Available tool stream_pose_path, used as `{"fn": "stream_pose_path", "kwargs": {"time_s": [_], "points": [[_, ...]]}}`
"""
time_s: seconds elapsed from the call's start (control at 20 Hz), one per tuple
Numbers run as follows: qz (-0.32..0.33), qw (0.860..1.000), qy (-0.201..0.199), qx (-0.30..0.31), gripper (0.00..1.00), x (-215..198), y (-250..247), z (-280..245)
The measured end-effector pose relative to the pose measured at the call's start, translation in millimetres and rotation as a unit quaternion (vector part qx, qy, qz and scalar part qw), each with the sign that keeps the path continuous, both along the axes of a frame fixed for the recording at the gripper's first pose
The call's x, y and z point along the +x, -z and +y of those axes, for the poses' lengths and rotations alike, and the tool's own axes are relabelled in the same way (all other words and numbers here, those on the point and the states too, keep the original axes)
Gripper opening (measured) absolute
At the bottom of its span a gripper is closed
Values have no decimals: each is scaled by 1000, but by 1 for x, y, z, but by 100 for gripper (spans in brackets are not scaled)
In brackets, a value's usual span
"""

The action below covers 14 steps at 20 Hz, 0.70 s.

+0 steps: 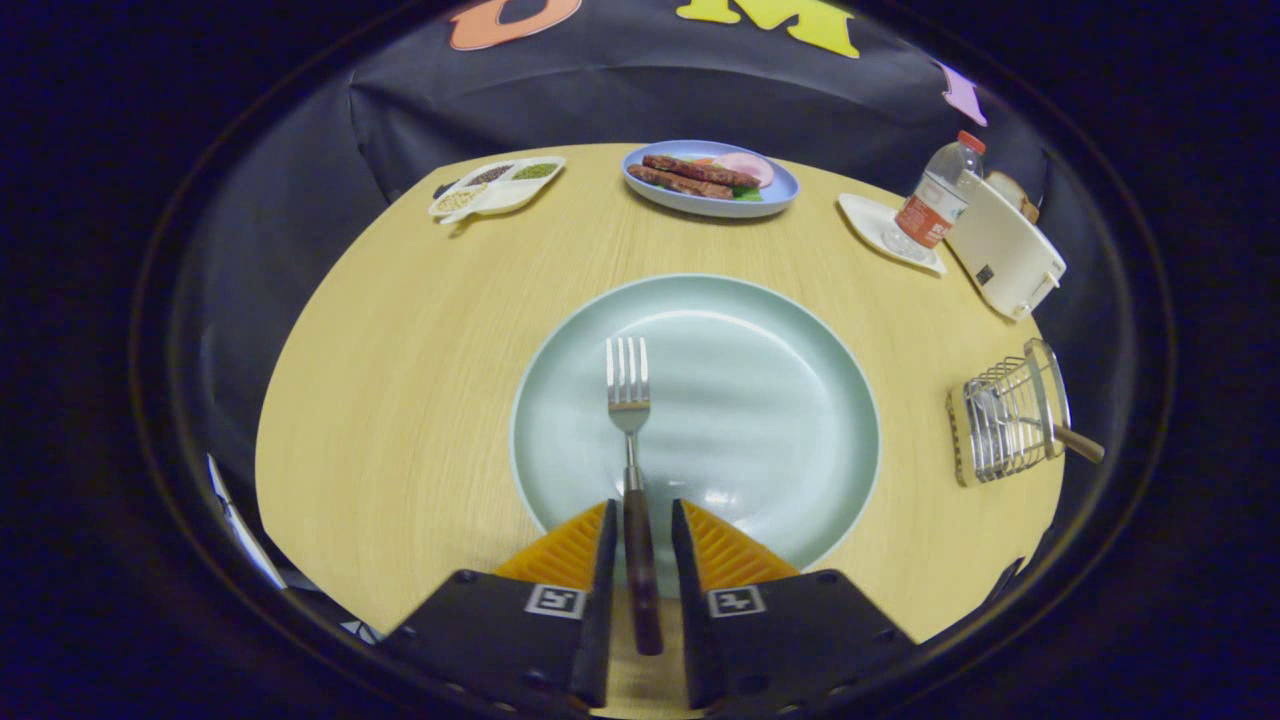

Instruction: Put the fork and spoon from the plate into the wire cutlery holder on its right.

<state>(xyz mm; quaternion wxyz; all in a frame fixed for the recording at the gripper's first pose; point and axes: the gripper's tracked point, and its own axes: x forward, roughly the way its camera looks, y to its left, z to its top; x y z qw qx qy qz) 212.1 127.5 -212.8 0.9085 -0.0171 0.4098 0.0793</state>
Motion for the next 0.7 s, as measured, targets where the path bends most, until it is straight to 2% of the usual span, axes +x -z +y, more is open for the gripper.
{"fn": "stream_pose_path", "kwargs": {"time_s": [0.05,0.1,0.15,0.3,0.7], "points": [[5,1000,-4,1,12,-5,-2,1],[8,1000,-7,1,13,-1,2,0],[5,1000,-9,-2,6,0,3,-2],[-5,1000,-26,-1,6,-4,-8,-7],[-38,998,-39,14,6,-21,-62,-48]]}}
